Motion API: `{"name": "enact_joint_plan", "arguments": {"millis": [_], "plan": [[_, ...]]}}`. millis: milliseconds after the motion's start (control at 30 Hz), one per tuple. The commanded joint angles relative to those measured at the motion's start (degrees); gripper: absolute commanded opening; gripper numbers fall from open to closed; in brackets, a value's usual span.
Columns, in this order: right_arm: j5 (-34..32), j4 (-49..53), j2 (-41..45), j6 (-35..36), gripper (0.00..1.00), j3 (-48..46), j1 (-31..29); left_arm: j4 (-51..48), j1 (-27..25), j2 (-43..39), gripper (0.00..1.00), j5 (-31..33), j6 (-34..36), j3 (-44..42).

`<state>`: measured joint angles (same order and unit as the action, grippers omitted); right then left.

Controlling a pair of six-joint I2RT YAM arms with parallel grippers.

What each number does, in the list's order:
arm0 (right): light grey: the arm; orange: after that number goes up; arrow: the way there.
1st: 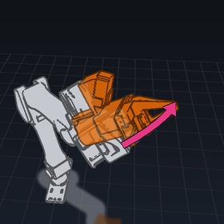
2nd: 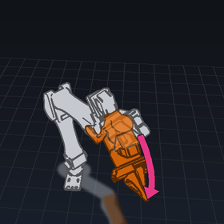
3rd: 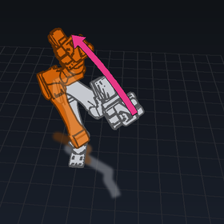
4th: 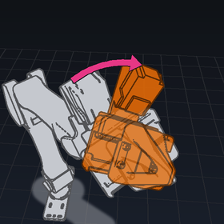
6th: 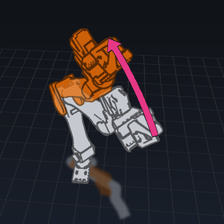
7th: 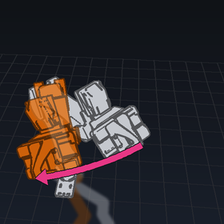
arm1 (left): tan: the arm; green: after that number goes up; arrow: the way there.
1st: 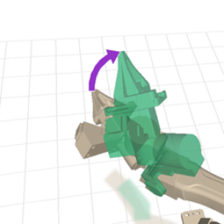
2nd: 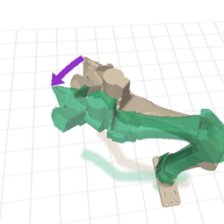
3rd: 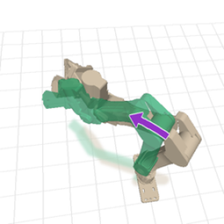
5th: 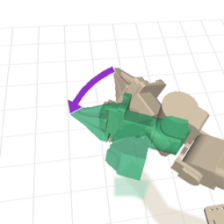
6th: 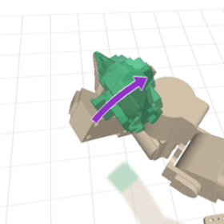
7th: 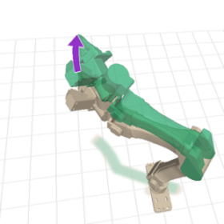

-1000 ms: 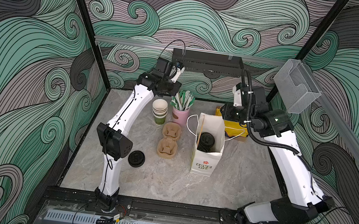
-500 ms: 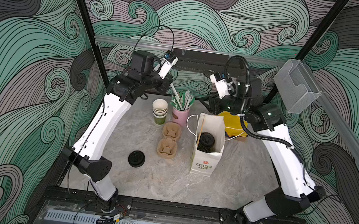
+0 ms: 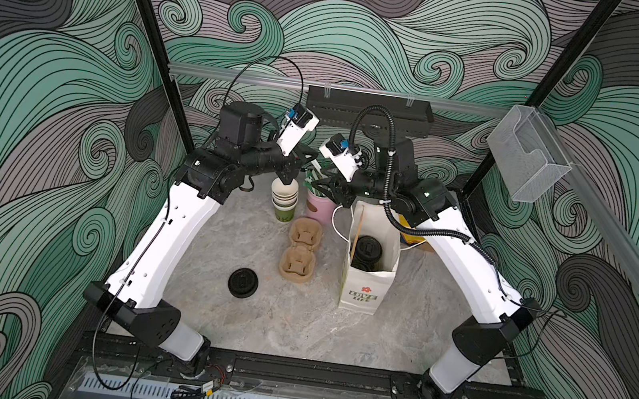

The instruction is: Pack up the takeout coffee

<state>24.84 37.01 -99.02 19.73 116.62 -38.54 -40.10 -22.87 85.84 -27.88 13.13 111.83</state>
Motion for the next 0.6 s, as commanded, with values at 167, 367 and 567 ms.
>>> {"name": "enact_joint_plan", "arguments": {"millis": [167, 367, 567], "plan": [[-4.14, -6.13, 0.94, 3.7, 0.35, -1.4, -1.12, 0.55, -0.29, -1.6, 0.0, -4.43, -1.29, 0.49], [-5.25, -13.55, 8.94, 6.5, 0.41, -12.94, -1.1, 0.02, -0.27, -2.33, 0.0, -1.51, 0.02, -0.22], [-6.28, -16.1, 10.56, 6.39, 0.49, -15.71, -1.58, -0.92, -0.25, -2.51, 0.0, -5.25, 0.81, -1.2]]}}
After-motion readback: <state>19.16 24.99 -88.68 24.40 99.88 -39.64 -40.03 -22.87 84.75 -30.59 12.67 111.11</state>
